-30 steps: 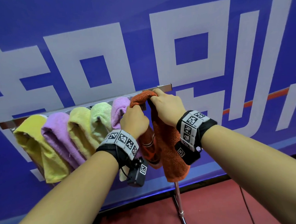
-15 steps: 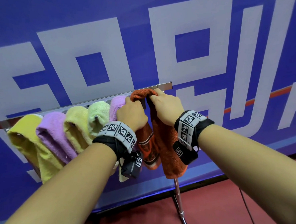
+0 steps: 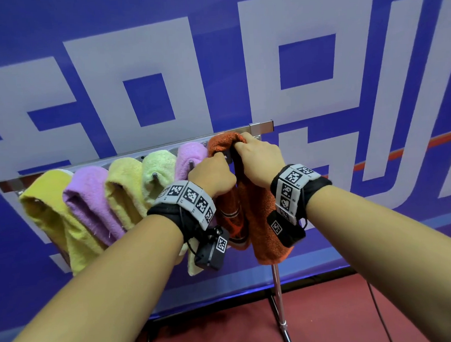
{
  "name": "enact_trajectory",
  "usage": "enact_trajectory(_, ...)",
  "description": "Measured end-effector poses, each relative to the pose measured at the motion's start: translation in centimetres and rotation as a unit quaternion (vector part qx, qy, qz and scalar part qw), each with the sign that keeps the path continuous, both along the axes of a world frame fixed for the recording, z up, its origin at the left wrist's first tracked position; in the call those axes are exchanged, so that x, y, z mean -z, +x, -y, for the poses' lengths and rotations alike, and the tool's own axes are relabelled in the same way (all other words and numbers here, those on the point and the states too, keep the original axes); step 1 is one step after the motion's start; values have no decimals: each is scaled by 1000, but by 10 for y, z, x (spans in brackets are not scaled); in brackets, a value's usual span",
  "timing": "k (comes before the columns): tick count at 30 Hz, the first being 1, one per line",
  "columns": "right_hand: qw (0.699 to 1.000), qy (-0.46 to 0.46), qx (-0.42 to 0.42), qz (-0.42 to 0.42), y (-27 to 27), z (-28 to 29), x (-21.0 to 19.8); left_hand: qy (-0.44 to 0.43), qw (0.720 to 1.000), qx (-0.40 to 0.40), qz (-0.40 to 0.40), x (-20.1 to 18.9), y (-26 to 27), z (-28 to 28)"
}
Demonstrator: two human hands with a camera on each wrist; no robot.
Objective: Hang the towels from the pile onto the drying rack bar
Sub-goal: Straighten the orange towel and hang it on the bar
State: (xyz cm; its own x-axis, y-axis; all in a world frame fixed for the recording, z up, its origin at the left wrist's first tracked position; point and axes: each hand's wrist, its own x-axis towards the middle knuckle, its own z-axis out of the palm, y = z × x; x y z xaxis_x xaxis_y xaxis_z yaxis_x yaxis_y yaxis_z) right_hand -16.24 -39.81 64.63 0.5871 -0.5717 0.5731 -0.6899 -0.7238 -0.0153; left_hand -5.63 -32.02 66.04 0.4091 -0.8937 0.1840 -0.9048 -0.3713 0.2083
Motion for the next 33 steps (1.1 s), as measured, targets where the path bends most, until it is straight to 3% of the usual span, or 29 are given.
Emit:
enact_trajectory(6,1000,-13,-7,-14,-1,2,-2,26,997,31,71,-21,9,-13)
enact_trajectory(9,1000,-25,-5,-17,-1,4,-1,-21,994,23,108,-35,9,-20)
enact_trajectory(11,999,-32,-5,-22,-1,4,0,-65,994,6,90,-40,9,-21)
enact_trajectory(16,998,-46,-6,-36,-5,3,1,-113,988,-3,104,-39,6,-15)
enact_trajectory(22,997,-39,-6,-66,-12,4,10,-74,986,1,150,-43,13,-6)
enact_trajectory(29,1000,-29,4,-8,5,9,2,-113,968,-20,223,-42,18,5)
enact_trajectory(33,999,-38,18,-16,9,11,2,-123,962,-36,239,-38,23,7)
